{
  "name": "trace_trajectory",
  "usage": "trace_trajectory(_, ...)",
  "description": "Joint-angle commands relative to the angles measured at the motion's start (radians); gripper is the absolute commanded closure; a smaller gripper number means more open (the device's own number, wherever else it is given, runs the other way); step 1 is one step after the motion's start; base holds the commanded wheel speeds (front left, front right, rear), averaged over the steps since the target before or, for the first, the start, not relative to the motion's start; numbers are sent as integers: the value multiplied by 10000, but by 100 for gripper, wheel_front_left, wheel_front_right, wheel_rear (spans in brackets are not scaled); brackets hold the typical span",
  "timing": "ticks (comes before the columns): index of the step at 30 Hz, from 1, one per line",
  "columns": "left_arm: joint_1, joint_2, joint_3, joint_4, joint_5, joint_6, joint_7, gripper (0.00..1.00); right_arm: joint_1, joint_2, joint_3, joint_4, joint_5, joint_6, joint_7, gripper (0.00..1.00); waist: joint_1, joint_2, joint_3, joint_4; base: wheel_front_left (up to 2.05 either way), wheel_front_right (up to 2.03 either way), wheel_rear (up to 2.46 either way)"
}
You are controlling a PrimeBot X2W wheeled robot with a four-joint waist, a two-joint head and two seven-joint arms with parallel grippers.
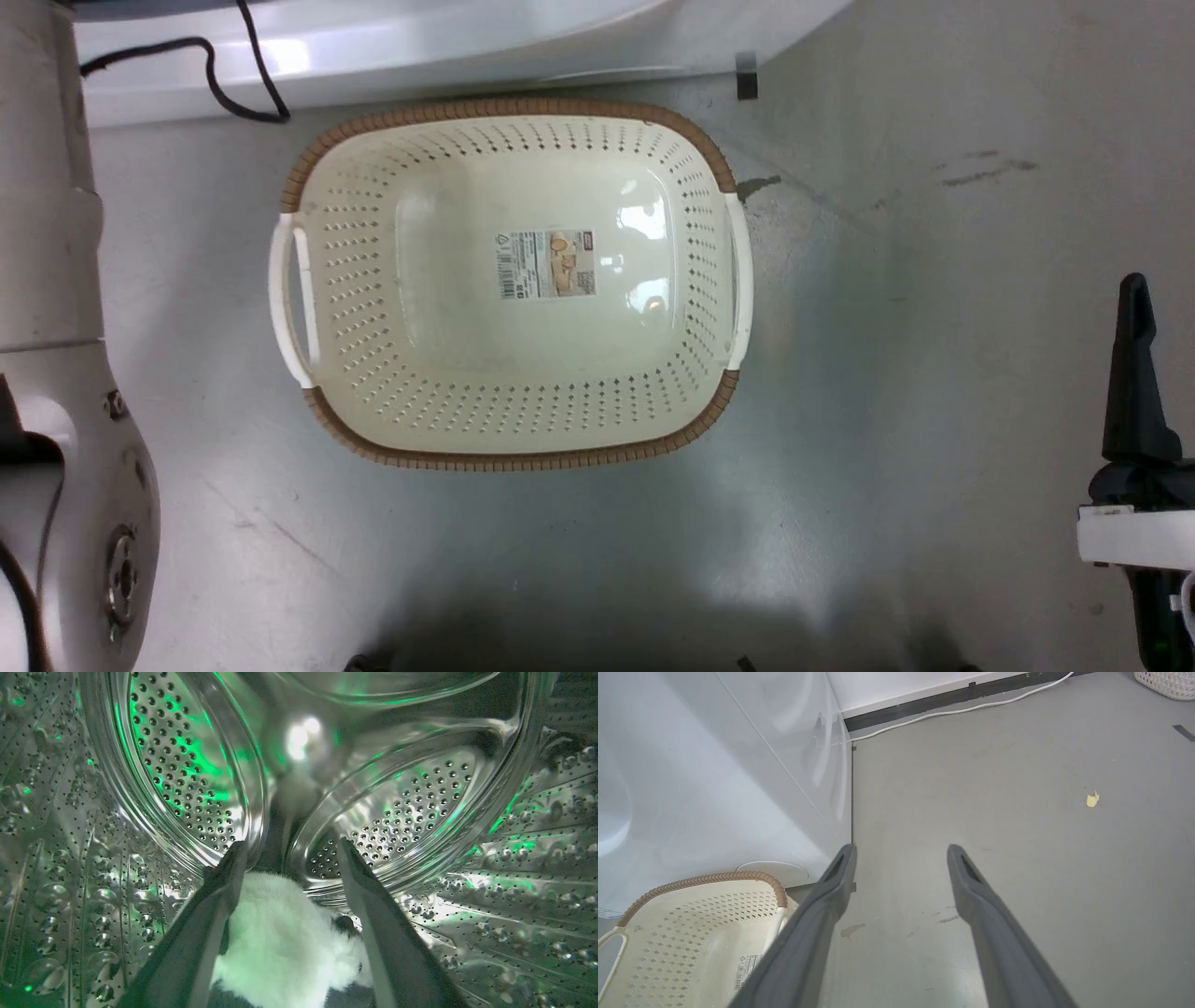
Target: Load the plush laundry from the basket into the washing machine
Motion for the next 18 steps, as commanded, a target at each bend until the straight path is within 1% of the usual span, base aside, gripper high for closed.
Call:
trace_trajectory(1, 234, -9, -58, 58, 6, -166, -123, 0, -140, -77, 51, 41, -74, -7, 9, 0, 0, 0, -215, 116, 0, 0, 0)
trace_trajectory(5, 617, -67, -287, 212, 154, -373, -229, 0, -265, -71, 103, 232, -37, -7, -5, 0, 0, 0, -632, 250, 0, 0, 0)
trace_trajectory(10, 1282, -138, -608, 578, 410, -656, -294, 0, -382, -54, 286, 664, -13, -7, -62, 0, 0, 0, -1455, 356, 0, 0, 0)
trace_trajectory(11, 1282, -138, -608, 578, 410, -656, -294, 0, -382, -54, 286, 664, -13, -7, -62, 0, 0, 0, -1455, 356, 0, 0, 0)
trace_trajectory(12, 1540, -191, -741, 631, 528, -750, -301, 0, -380, -47, 308, 818, -10, -7, -82, 0, 0, 0, -1741, 413, 0, 0, 0)
trace_trajectory(18, 2315, -392, -791, 396, 671, -881, -305, 0, -350, -23, 366, 1181, -20, -7, -111, 0, 0, 0, -2468, 525, 0, 0, 0)
